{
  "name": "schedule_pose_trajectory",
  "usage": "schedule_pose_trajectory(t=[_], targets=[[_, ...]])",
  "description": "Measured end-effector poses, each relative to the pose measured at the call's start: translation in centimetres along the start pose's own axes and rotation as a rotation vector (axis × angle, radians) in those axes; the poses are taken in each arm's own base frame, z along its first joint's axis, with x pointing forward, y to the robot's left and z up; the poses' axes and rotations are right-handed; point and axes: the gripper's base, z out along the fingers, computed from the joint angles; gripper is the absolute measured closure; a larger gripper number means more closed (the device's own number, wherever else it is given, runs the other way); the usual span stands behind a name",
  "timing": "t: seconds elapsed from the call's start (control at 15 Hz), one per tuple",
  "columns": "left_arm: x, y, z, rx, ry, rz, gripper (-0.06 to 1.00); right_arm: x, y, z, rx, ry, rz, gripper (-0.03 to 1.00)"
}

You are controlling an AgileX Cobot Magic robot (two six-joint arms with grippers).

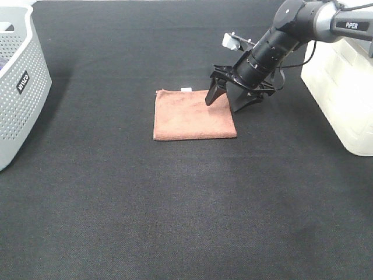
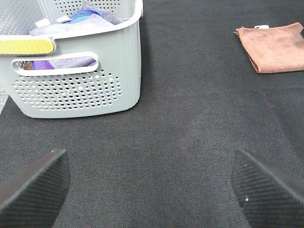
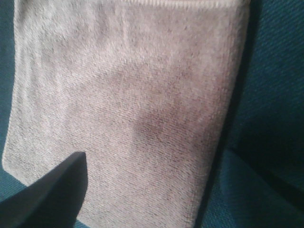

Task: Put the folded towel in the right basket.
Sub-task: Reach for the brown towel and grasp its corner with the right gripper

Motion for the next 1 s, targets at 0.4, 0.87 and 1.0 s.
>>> schedule_pose_trajectory(t=[0.4,0.87,1.0], targets=[[0.0,0.0,0.0,0.000,0.000,0.000,0.07,0.1,-2.2,0.3,0.008,0.003,0.049,0.24],[0.0,0.0,0.0,0.000,0.000,0.000,0.07,0.1,-1.2,1.5,-0.054,-0.013,0.029,0.35],[0.0,0.0,0.0,0.000,0.000,0.000,0.07,0.3,-0.2,2.4,-0.075,-0.005,0.018,0.38]])
